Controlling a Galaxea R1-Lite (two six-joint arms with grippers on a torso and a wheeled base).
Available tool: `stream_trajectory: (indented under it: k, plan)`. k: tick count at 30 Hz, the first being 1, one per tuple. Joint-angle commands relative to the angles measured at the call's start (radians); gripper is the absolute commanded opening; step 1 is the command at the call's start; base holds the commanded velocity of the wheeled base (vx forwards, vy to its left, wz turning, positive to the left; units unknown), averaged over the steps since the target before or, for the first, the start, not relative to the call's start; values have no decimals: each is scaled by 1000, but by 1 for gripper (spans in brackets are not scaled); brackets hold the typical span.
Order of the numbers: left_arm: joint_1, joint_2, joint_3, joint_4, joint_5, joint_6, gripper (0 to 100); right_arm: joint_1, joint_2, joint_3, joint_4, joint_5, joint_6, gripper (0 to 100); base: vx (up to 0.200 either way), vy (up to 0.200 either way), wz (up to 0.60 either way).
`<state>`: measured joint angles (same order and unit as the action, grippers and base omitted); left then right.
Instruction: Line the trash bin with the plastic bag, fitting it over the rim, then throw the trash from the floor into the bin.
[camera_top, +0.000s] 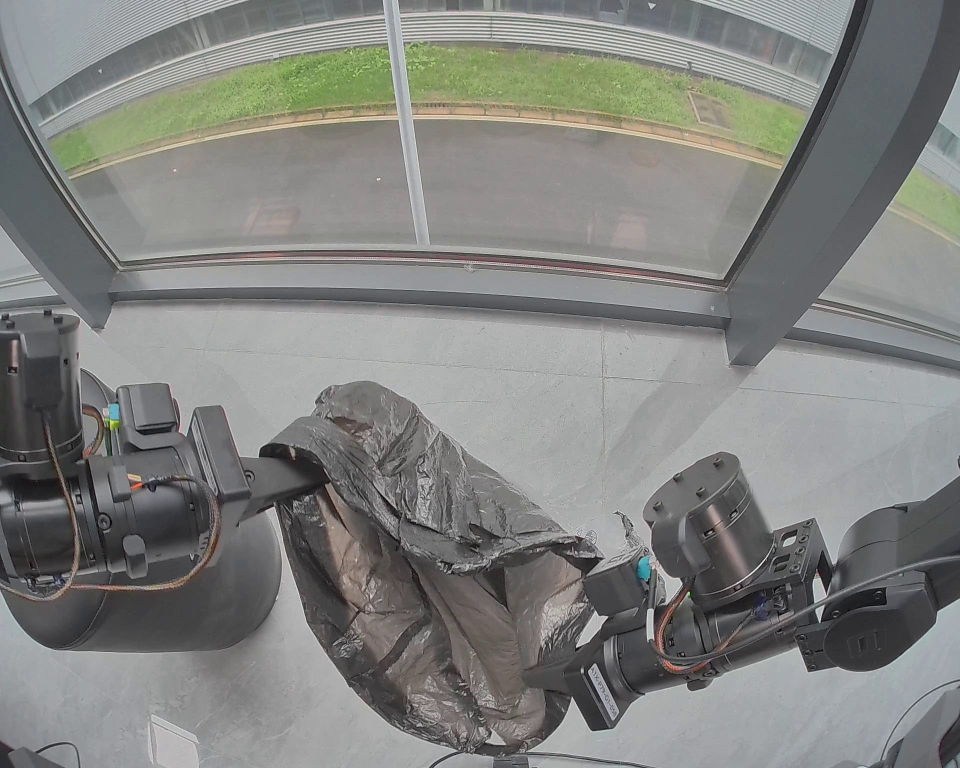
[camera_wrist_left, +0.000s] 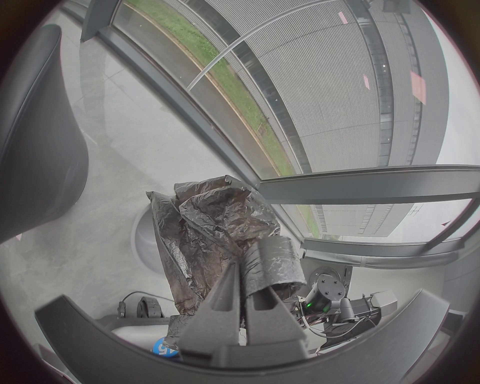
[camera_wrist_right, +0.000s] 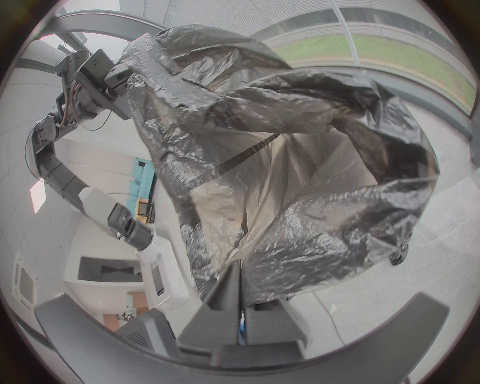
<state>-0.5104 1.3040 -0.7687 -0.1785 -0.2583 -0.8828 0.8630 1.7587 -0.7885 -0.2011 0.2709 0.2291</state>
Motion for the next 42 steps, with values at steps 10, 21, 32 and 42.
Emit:
stream_trajectory:
  k: [10, 21, 32, 42]
  plan:
    - [16, 47, 80, -1, -110, -35, 0, 7, -12, -9, 100, 103, 1, 0, 0, 0, 0]
    - [13, 32, 82, -1, -114, -51, 0, 10, -166, -55, 319, 137, -1, 0, 0, 0, 0]
    - [16, 72, 88, -47, -193, -81, 0, 2, -104, -72, 335, 185, -8, 0, 0, 0, 0]
    - [33, 187, 91, -177, -199, -81, 0, -58, -1, -100, 235, 186, -4, 0, 0, 0, 0]
